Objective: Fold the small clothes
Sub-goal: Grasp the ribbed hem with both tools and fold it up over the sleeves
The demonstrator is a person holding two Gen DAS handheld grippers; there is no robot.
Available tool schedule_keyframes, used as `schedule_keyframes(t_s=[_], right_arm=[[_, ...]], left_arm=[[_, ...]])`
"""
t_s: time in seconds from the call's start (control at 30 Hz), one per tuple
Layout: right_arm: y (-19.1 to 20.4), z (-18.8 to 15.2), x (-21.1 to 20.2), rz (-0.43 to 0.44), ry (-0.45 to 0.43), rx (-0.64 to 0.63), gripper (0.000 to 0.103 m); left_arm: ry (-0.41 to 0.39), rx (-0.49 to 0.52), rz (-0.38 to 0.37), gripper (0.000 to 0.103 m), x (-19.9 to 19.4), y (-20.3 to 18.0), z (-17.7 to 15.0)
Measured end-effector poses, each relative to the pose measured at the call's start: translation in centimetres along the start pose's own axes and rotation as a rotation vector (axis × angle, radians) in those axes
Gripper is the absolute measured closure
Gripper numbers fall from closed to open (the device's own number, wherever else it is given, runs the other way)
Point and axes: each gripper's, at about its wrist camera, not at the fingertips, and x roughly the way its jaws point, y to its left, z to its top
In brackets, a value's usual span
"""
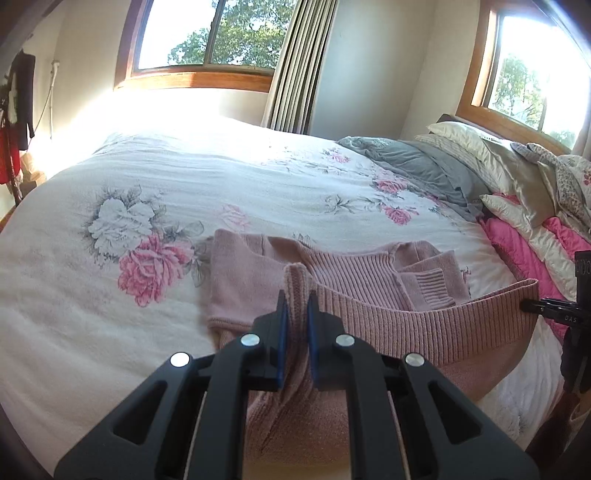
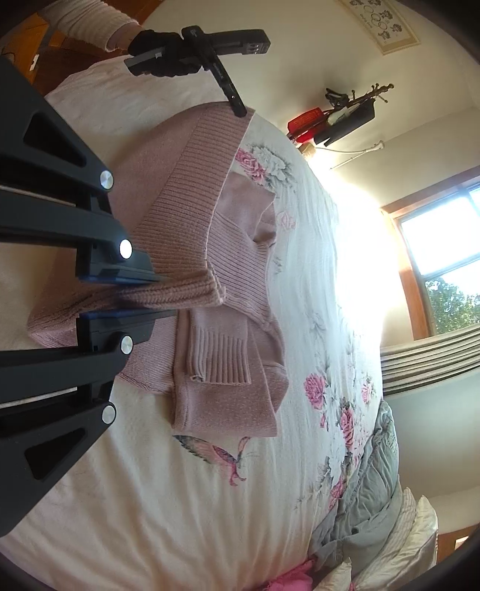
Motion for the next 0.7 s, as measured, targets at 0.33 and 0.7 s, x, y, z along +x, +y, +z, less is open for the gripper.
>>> schedule_keyframes(t_s=[0.33, 0.7], right_arm=[[-4.7, 8.2, 3.6, -0.058, -0.033, 0.117, 0.093], [-9.0, 12.3, 12.4, -0.125, 0.045, 0.187, 0.093]], left_arm=[[-0.056, -0.007, 0.081, 0.095, 5.8, 0.1, 7.6], [0.070, -0.017, 0.138, 0.095, 16.9, 1.8, 8.3]])
